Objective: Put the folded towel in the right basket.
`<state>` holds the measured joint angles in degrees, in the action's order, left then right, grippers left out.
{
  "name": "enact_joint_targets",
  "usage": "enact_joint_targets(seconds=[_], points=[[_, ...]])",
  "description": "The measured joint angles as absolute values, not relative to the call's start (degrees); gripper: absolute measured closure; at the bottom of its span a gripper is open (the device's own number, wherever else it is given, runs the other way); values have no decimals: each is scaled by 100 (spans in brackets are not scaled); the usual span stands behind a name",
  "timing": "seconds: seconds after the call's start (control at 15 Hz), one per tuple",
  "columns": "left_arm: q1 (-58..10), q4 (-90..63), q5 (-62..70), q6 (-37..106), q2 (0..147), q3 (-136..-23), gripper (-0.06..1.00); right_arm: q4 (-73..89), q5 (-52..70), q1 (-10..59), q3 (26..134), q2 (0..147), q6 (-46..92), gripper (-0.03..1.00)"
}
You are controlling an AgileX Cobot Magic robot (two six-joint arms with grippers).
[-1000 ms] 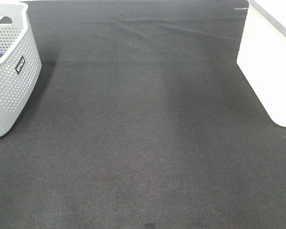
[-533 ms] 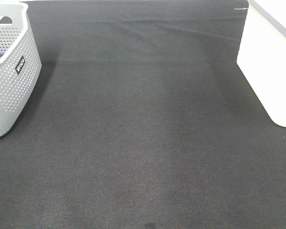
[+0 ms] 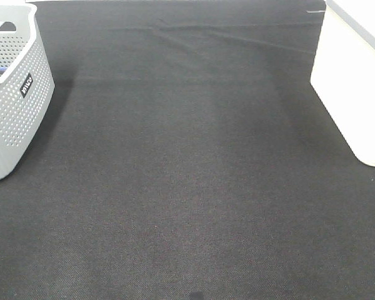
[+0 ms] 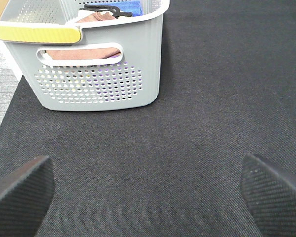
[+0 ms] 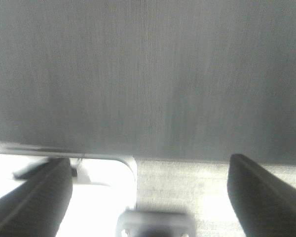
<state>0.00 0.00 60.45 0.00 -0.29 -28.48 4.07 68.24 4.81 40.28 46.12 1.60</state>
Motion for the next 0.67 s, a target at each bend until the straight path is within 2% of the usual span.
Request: enact_joint_targets(seconds=[0.27,0.67], points=[[0,0,6045,0,-29,-2848,-3,407,6360,481,3031,2882,178,17],[0,0,6045,0,-29,-2848,-3,550,6113,481,2911,1782,344,17]])
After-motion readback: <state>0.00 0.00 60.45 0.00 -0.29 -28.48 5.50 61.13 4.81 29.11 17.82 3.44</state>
